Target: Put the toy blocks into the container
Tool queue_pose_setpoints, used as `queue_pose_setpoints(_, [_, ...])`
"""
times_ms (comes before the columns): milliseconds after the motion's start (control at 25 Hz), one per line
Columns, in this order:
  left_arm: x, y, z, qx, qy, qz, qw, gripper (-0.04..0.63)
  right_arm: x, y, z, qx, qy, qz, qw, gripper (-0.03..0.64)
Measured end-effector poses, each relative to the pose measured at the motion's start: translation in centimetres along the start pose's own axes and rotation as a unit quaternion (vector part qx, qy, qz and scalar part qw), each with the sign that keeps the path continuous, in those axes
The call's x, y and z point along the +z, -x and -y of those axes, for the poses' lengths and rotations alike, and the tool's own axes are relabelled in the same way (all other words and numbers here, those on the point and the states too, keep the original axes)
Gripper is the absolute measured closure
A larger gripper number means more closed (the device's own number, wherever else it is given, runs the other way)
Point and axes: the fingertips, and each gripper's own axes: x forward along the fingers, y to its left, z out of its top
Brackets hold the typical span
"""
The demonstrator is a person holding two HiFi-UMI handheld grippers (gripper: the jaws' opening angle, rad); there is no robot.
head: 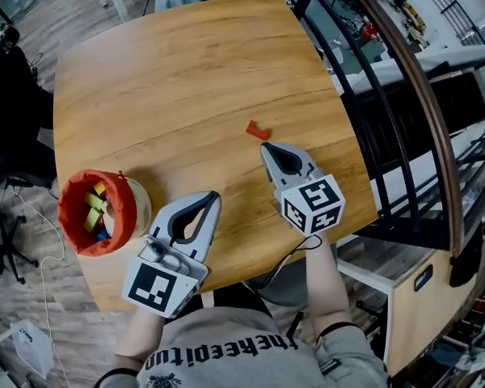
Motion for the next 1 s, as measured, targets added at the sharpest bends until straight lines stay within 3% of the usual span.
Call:
queue_pose_setpoints(360, [-1.6, -0.9, -0.8, 0.006, 0.022, -0.025, 0.9994, 0.581, -2.9, -2.1, 1.7, -0.001, -0.006, -0.038, 0.999, 0.606])
queue_pose_setpoints(560, [-1.7, -1.7, -1.4, 0.01, 0.017, -0.015, 0.9997, 0.581, -4.6, -3.2, 2.5, 0.0, -0.013, -0.054, 0.998, 0.604])
queue_pose_setpoints(1000, [-4.0, -2.4, -1.6, 0.016, 0.04, -0.054, 0.9976, 0.581, -7.3, -4.5, 4.2, -0.004, -0.016, -0.08, 0.997, 0.598])
